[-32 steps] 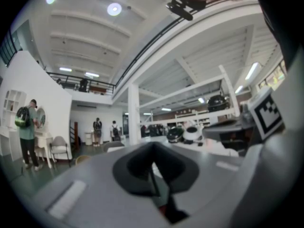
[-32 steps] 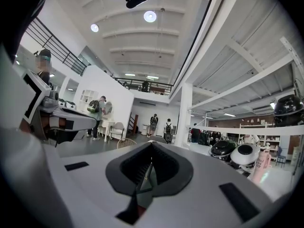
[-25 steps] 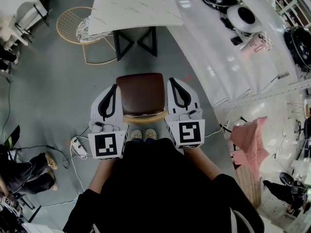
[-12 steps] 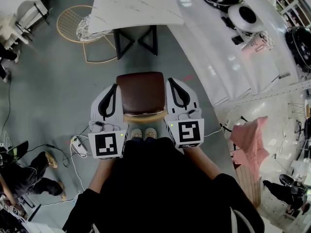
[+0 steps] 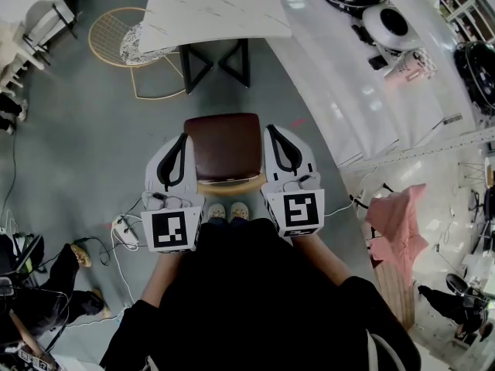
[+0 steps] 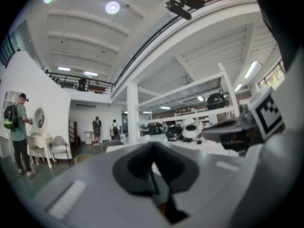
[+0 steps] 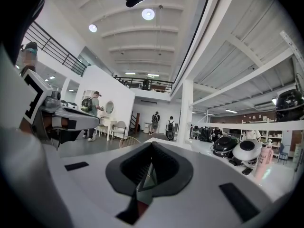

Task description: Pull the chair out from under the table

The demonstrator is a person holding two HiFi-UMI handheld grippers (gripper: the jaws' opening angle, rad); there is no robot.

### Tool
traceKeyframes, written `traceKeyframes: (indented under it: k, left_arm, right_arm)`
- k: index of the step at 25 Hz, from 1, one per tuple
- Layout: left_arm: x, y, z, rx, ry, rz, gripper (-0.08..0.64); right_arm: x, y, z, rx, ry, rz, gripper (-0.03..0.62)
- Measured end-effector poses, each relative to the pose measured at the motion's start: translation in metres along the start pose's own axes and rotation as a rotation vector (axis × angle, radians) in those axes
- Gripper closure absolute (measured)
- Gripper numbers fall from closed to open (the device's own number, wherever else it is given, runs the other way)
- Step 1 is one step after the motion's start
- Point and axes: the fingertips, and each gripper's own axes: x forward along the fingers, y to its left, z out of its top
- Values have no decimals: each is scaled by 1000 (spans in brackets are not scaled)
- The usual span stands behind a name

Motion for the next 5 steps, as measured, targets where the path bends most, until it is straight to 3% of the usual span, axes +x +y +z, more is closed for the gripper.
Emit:
traceKeyframes:
  k: [5]
  left_arm:
    - [2, 0, -1, 3, 5, -3, 554]
  right_arm:
    - [1, -2, -1, 3, 5, -3, 572]
